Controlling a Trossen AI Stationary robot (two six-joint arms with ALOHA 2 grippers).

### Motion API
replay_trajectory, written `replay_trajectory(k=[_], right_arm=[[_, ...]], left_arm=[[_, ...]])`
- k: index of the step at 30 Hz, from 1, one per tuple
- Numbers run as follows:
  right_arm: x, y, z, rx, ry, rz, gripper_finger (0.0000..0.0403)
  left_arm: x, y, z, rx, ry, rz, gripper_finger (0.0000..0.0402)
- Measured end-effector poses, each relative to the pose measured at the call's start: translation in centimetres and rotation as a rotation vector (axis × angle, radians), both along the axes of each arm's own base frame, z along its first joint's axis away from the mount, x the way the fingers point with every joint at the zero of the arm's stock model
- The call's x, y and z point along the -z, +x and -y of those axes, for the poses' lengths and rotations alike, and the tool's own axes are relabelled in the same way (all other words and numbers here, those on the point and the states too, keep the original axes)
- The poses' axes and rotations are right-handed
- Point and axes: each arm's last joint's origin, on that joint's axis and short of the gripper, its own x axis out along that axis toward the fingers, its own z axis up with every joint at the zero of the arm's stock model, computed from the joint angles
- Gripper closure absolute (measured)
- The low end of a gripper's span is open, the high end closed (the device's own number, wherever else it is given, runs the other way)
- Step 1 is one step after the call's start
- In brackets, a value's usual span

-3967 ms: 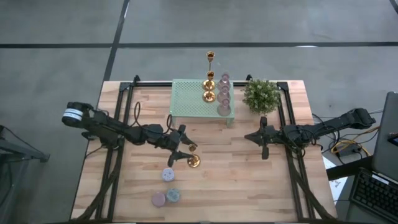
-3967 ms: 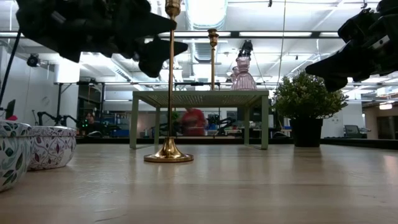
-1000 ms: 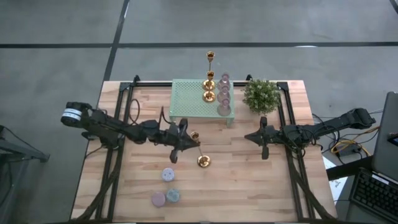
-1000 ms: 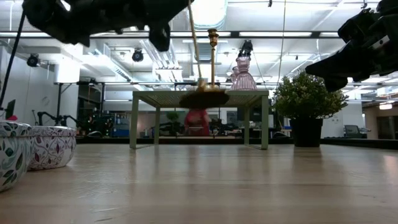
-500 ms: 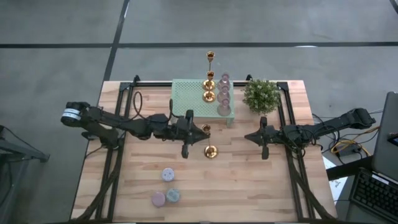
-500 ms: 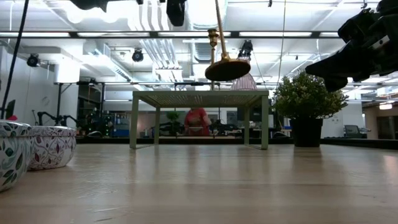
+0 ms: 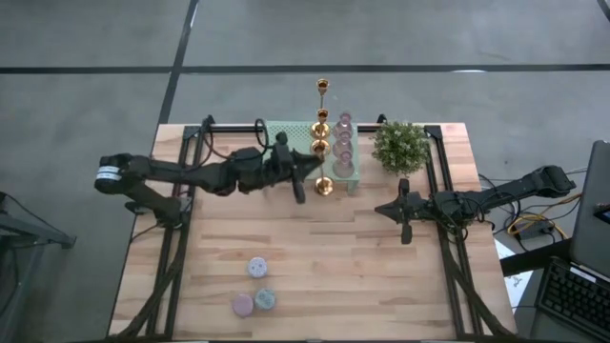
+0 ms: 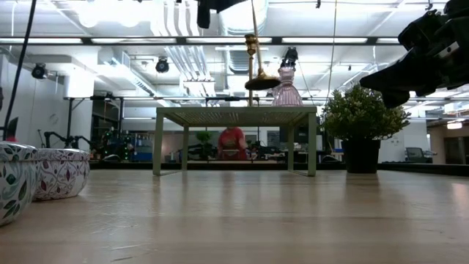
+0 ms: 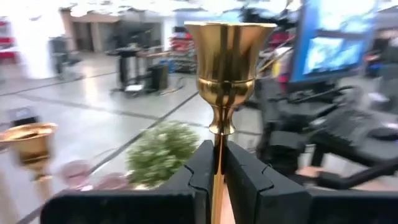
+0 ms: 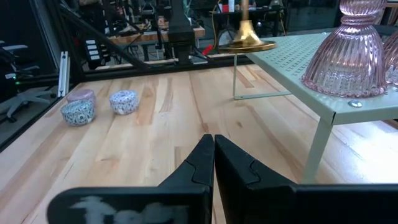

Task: Pick & Place candle stick holders
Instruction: Put the gold candle holder on the shelf aligned with the other candle holder on the shelf

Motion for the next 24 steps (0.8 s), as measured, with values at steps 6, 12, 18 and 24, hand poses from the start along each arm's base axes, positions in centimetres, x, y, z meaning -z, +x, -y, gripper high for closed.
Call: replay_trajectory(k=[6, 12, 18, 24], right_arm=[[0.0, 0.0, 0.0, 0.000, 0.000, 0.000, 0.0394], [0.0, 0.0, 0.0, 0.000, 0.000, 0.000, 0.0394], [0.0, 0.0, 0.0, 0.000, 0.000, 0.000, 0.0394], [0.0, 0.0, 0.0, 0.000, 0.000, 0.001, 0.0394]], left_arm=[[-1.0, -0.2, -2.6, -0.135, -0.028, -0.031, 0.0372], [-0.8, -0.3, -4.8, -0.177, -0.079, -0.028, 0.0370], [0.3, 0.2, -6.3, -0.202, -0.102, -0.064, 0.0370], [1.0, 0.7, -6.6, -0.209, -0.112, -0.068, 0.0370]])
